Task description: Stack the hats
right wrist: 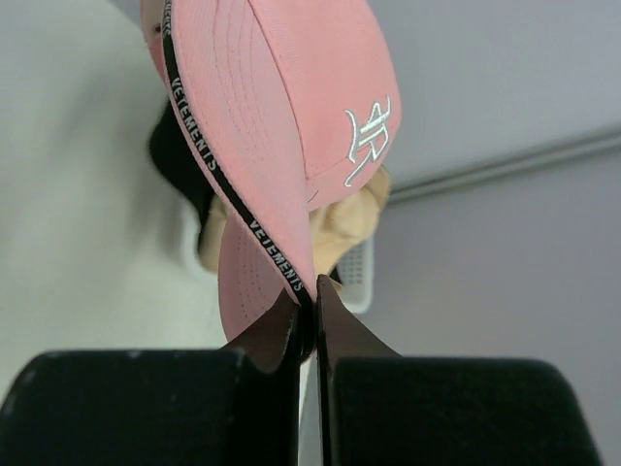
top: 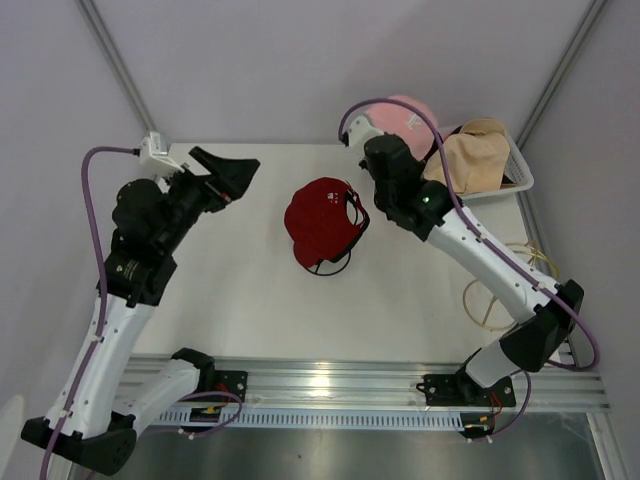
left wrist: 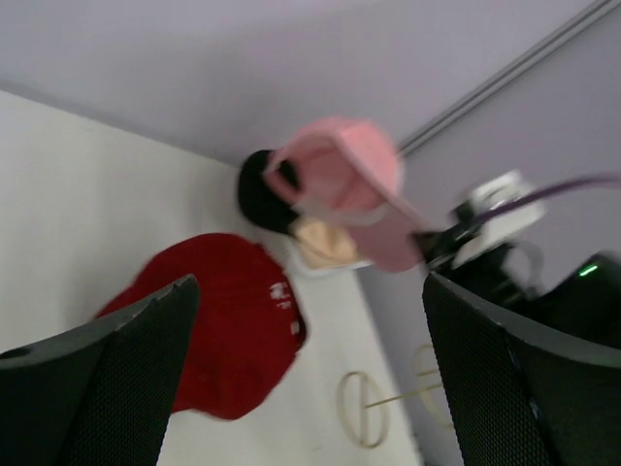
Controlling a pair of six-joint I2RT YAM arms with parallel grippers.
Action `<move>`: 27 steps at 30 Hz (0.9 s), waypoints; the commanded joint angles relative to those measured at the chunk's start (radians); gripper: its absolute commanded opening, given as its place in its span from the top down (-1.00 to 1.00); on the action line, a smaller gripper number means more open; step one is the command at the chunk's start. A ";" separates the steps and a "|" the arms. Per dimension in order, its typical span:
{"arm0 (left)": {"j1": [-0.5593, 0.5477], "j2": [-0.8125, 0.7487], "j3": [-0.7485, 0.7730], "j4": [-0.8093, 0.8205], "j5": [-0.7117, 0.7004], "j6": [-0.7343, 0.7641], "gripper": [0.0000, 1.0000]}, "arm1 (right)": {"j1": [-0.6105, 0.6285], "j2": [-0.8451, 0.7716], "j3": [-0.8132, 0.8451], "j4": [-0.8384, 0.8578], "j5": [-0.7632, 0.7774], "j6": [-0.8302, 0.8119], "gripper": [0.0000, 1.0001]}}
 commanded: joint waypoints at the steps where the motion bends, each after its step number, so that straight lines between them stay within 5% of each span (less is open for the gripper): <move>1: 0.000 0.070 -0.023 0.258 0.085 -0.327 -0.97 | 0.042 -0.144 -0.131 0.295 -0.132 -0.036 1.00; 15: -0.207 0.381 0.086 0.477 -0.107 -0.657 -0.85 | 0.085 -0.242 -0.242 0.452 -0.261 -0.085 1.00; 27: -0.268 0.499 0.191 0.589 -0.125 -0.639 -0.74 | 0.122 -0.168 -0.206 0.427 -0.208 -0.098 1.00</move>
